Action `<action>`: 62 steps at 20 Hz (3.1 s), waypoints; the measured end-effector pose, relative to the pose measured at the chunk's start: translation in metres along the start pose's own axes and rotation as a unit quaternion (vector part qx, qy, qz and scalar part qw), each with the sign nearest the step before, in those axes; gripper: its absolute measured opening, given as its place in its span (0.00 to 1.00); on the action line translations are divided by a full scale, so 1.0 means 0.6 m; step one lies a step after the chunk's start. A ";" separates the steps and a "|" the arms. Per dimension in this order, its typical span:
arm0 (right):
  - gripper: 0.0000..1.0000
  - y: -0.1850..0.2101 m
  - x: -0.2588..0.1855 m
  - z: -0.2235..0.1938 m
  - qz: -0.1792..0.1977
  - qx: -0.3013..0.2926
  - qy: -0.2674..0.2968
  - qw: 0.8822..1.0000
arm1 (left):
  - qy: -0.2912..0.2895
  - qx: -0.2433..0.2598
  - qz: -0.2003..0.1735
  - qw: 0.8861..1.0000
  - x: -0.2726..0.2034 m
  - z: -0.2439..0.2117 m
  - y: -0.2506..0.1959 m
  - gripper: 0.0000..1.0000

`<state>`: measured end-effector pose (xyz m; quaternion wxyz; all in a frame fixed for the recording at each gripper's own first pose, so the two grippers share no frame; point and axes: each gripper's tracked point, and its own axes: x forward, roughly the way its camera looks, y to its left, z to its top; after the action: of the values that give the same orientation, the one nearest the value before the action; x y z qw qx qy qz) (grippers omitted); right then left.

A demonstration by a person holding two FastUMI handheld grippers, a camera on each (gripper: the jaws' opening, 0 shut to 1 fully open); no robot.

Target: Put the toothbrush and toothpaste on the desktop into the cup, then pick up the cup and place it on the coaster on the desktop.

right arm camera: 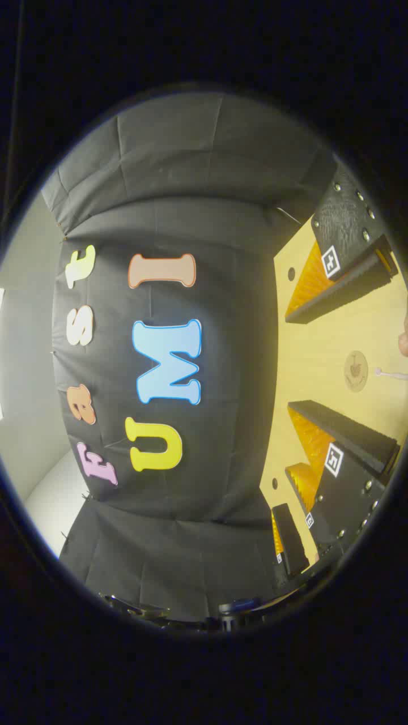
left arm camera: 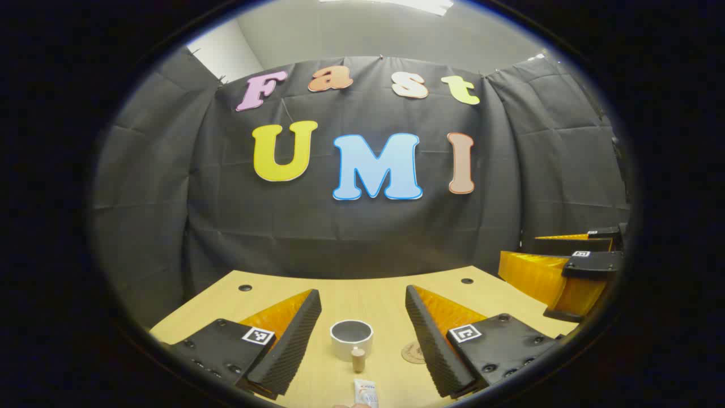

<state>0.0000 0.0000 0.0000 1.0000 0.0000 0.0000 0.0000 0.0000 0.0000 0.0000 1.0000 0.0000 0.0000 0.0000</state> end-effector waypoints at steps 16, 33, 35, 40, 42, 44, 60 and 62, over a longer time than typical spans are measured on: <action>0.90 -0.005 0.010 -0.005 0.000 0.001 0.008 1.000 | 0.009 0.001 -0.010 1.000 0.005 -0.007 -0.007 0.96; 0.90 0.000 0.027 -0.164 0.003 0.022 0.186 0.982 | 0.163 -0.010 -0.027 0.986 -0.044 -0.108 -0.020 0.95; 0.90 0.003 0.027 -0.192 0.011 0.024 0.220 0.975 | 0.192 -0.013 -0.024 0.981 -0.055 -0.125 -0.021 0.95; 0.90 0.007 0.018 -0.230 0.021 0.036 0.279 0.959 | 0.247 -0.017 -0.026 0.968 -0.075 -0.154 -0.022 0.96; 0.91 0.010 0.011 -0.243 0.023 0.037 0.302 0.952 | 0.269 -0.021 -0.028 0.963 -0.080 -0.164 -0.026 0.96; 0.91 0.014 0.003 -0.266 0.027 0.040 0.329 0.943 | 0.294 -0.029 -0.029 0.955 -0.084 -0.171 -0.027 0.95; 0.92 0.033 -0.038 -0.415 0.051 0.046 0.508 0.859 | 0.511 -0.065 0.004 0.857 -0.154 -0.296 -0.008 0.99; 0.92 0.037 -0.047 -0.431 0.054 0.050 0.525 0.848 | 0.530 -0.069 0.000 0.845 -0.162 -0.317 -0.018 0.98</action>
<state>-0.0282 0.0220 -0.2585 0.8479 0.0505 0.5250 0.0539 -0.0975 -0.0105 -0.1900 0.8455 -0.0692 0.5295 0.0004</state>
